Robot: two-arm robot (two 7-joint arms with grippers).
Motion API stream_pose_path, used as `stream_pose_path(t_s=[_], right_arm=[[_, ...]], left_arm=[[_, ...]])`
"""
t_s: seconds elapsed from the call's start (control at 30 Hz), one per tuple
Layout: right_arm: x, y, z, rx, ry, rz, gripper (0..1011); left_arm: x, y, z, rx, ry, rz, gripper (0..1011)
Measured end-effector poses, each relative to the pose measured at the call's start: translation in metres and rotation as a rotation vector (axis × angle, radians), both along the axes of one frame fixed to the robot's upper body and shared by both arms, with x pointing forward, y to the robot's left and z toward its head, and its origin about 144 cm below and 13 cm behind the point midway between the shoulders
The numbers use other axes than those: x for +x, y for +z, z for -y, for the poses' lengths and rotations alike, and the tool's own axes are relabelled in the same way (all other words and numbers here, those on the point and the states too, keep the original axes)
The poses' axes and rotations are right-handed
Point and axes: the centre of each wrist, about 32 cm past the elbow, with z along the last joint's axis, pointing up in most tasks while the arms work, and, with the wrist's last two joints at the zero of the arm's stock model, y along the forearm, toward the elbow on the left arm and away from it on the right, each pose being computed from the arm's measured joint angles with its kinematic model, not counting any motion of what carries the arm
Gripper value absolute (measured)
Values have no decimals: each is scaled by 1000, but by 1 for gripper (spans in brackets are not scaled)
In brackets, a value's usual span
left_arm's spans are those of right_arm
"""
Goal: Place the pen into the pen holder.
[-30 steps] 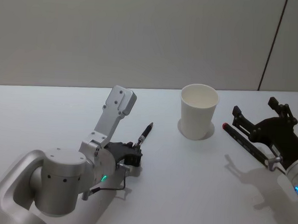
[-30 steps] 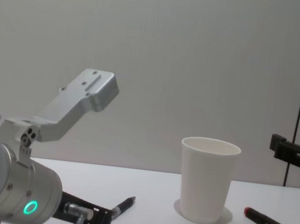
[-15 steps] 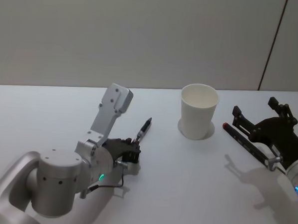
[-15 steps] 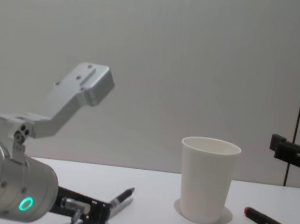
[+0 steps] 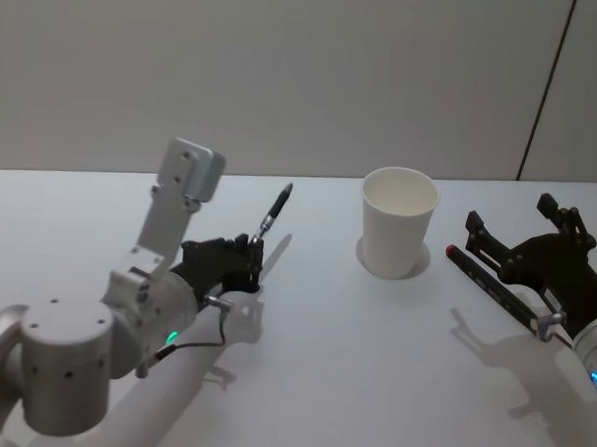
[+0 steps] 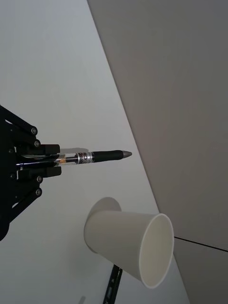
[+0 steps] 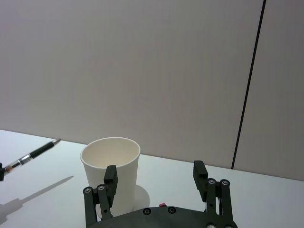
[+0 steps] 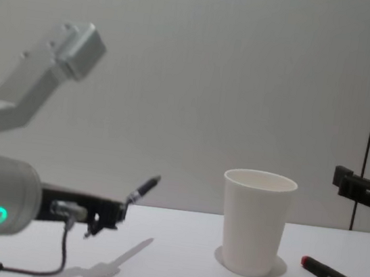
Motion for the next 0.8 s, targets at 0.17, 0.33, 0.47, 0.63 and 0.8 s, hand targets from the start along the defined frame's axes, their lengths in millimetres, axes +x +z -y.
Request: stream_pose_path(t_s=[0.17,0.33,0.47,0.63,0.8], right_arm=[[0,0,0,0,0,0,1002],[0,0,0,0,0,0,1002],[0,0,0,0,0,0,1002],[0,0,0,0,0,0,1002],[0,0,0,0,0,0,1002]], left_arm=[[-6,2,-15,-31,-33,61,150],[-11,3,-26,-56,-73,103,150],[-15,4,-34,-74,-114,133,150],[-19,4,-42,-97,-180,163,150],[-20,3,-46,-119,-255,187,150]])
